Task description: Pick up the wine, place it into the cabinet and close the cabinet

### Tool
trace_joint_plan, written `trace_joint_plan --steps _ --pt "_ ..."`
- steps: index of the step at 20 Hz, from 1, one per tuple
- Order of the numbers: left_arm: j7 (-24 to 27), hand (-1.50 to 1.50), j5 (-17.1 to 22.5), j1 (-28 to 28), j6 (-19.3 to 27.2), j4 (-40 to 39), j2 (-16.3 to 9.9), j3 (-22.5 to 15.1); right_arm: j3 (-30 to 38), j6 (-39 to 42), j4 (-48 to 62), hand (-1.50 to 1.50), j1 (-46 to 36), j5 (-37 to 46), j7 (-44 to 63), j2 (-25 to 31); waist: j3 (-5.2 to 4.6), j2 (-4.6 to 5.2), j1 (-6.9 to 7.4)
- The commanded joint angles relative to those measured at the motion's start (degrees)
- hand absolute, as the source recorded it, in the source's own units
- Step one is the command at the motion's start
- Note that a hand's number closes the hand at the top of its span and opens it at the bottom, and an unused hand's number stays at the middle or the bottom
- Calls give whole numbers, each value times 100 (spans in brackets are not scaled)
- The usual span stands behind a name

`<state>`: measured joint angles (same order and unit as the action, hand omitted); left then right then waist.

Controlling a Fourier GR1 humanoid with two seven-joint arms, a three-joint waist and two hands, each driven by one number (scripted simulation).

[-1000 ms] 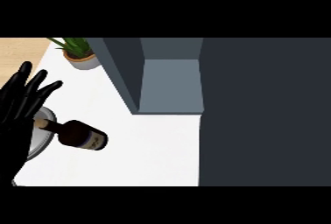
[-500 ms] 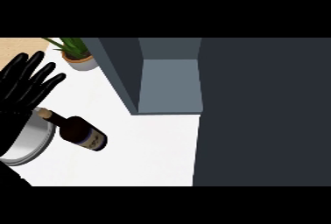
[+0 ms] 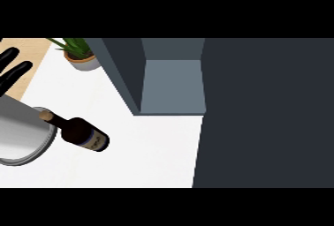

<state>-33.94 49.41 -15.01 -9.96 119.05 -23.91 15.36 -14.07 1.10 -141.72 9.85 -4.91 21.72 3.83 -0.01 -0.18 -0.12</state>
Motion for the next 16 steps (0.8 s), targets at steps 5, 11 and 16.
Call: trace_joint_plan --steps 5,11,16 --pt "-647 -150 230 -650 539 -210 -401 125 -1076 -615 -981 -150 -48 903 982 -210 -1 1 -58" --pt "-569 -150 302 -217 159 -121 -412 448 -787 -718 -948 -150 -297 761 1050 -42 -3 5 -13" --pt "-409 -150 -214 -316 177 -464 -320 204 -1211 -880 -1270 -150 5 988 1139 122 -2 -3 -88"
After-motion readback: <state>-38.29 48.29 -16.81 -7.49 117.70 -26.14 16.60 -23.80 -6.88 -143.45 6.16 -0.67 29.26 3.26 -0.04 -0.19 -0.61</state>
